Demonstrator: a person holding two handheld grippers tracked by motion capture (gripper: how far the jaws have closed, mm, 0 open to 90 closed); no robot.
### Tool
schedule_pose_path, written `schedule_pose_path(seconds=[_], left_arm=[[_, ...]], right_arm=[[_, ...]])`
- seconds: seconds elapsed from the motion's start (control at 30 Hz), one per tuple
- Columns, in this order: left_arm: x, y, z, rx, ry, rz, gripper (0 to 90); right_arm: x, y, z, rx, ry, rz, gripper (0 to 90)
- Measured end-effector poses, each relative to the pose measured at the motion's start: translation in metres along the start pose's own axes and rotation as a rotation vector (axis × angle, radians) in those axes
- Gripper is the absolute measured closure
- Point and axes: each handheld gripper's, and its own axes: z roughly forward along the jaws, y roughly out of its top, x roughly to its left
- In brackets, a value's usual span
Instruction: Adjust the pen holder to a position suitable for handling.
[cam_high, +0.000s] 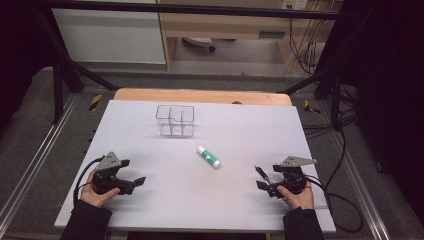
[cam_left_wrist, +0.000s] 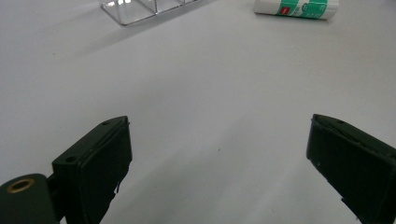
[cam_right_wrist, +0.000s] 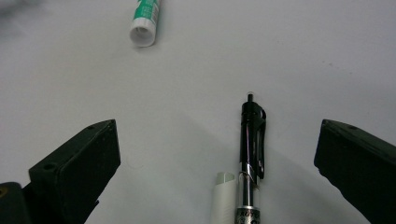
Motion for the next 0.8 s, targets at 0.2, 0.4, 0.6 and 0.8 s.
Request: schedule_pose_path(seconds=[0.2,0.4,0.6,0.8], left_arm=[[-0.002,0.002,0.0,-0.005,0.002,-0.004,6.3],[-0.004,0.004,0.0,0.004,0.006,0.007,6.5],[-0.005,0.009,-0.001,0.0,0.008,0.025,6.7],[-0.006,0.013,-0.002,-0.002,0.009,0.035,7.0]], right_arm=[[0.0,0.0,-0.001,-0.011,-0.001,0.005,0.5],[0.0,0.0,0.0,-0.01,0.002,0.005,0.7],[0.0,0.0,0.0,-0.006,0.001,0.003,0.5],[0.0,0.0,0.001,-0.004,-0.005,0.0,0.5]])
